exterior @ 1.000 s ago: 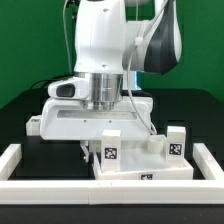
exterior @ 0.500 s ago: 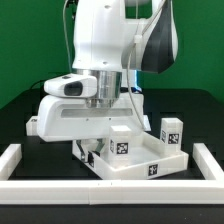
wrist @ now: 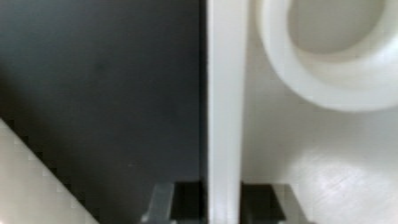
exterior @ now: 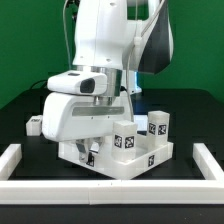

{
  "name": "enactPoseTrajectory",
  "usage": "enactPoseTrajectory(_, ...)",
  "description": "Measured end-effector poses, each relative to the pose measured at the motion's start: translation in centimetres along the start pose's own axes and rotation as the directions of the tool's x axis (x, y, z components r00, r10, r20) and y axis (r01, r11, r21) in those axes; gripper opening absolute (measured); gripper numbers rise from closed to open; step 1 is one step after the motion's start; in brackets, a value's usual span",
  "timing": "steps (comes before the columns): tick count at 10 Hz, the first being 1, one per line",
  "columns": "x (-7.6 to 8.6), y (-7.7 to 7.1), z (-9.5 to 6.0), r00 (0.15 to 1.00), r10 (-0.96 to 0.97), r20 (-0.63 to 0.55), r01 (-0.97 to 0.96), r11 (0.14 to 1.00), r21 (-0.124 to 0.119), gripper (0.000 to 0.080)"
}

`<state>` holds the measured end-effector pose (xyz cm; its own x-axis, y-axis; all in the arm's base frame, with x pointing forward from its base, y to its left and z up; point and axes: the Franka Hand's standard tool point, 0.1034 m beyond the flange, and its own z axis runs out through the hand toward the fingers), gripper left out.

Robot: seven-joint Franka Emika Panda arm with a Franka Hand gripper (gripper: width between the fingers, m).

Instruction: Assemble square table

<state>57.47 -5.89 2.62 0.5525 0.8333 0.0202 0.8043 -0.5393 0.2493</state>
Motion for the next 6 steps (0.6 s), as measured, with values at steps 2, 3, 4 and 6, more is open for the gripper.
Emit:
enactPoseTrajectory(2, 2.1, 0.9, -0.4, 0.951, -0.309, 0.001, 0.309, 0.95, -0.038, 0.0075)
enactPoseTrajectory(3, 2.6, 0.9, -0.5, 0.932, -0.362, 0.0, 0.362, 0.93, -0.061, 0.0075)
enactPoseTrajectory(4, 2.4, 1.0, -0.5, 0.918, -0.397, 0.005, 0.397, 0.916, -0.061, 0.0077)
enactPoseTrajectory(6, 2.5, 1.0, -0.5, 0.857, -0.515, 0.019, 0.515, 0.855, -0.061, 0.0077)
